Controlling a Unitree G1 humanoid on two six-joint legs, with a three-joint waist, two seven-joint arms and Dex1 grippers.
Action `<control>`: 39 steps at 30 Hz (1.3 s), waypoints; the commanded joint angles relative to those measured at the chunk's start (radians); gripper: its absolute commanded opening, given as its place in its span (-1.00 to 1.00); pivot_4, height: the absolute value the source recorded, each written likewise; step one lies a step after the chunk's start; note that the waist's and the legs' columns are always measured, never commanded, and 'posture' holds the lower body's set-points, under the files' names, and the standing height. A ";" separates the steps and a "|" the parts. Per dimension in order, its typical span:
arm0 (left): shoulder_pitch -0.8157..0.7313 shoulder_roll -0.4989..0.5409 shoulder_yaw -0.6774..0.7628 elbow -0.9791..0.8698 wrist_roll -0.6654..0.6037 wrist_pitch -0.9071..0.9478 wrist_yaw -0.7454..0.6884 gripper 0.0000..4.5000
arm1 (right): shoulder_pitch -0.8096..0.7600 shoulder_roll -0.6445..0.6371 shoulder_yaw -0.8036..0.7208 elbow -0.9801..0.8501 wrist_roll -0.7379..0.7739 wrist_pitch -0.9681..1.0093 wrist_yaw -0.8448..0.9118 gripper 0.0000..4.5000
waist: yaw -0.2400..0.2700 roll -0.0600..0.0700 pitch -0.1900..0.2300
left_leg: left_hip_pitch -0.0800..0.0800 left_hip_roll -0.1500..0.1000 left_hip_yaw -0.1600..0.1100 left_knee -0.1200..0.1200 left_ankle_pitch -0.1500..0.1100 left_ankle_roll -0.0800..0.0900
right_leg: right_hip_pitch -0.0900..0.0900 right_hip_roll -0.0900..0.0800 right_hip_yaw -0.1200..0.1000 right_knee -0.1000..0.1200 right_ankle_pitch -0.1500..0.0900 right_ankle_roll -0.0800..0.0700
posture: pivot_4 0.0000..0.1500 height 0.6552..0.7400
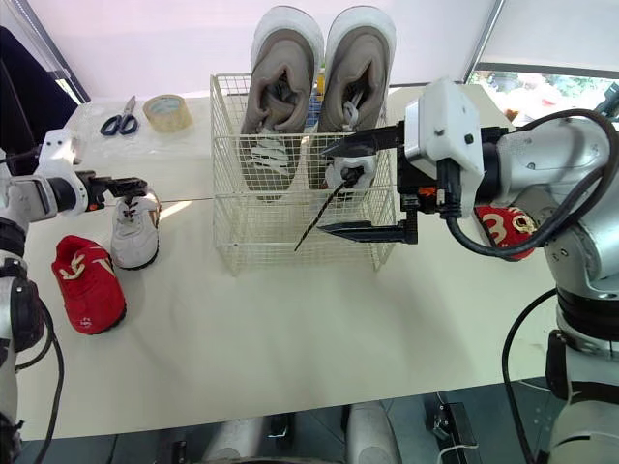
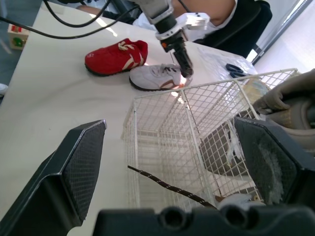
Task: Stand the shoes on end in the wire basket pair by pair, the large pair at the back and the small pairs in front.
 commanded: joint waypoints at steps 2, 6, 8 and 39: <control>0.006 0.007 0.021 0.019 0.043 -0.043 -0.002 1.00 | -0.013 -0.027 -0.037 -0.031 0.027 0.006 -0.023 0.99 | -0.001 0.000 0.000 | -0.002 0.000 0.000 0.000 0.000 0.000 | -0.001 0.000 0.000 0.000 0.000 0.000 | 1.00 1.00; 0.019 0.009 0.031 0.057 0.070 -0.077 0.005 1.00 | -0.025 -0.034 -0.045 -0.040 0.064 0.028 -0.031 0.99 | -0.002 0.000 0.000 | -0.003 0.000 0.000 0.000 0.000 0.000 | -0.003 -0.001 0.000 0.000 0.000 0.000 | 1.00 1.00; 0.023 0.008 0.037 0.078 0.081 -0.092 0.012 1.00 | -0.038 -0.035 -0.055 -0.047 0.103 0.044 -0.030 0.99 | -0.002 0.000 0.000 | -0.004 0.000 0.000 0.000 0.000 0.000 | -0.004 -0.001 0.000 0.000 0.000 0.000 | 1.00 1.00; -0.050 -0.217 0.440 -0.546 -0.337 -0.040 0.016 -0.98 | -0.059 0.027 -0.089 0.032 0.246 0.153 -0.163 1.00 | 0.013 -0.003 -0.001 | -0.007 0.000 0.000 0.005 0.001 0.001 | -0.004 -0.002 -0.001 0.000 0.002 0.003 | 1.00 1.00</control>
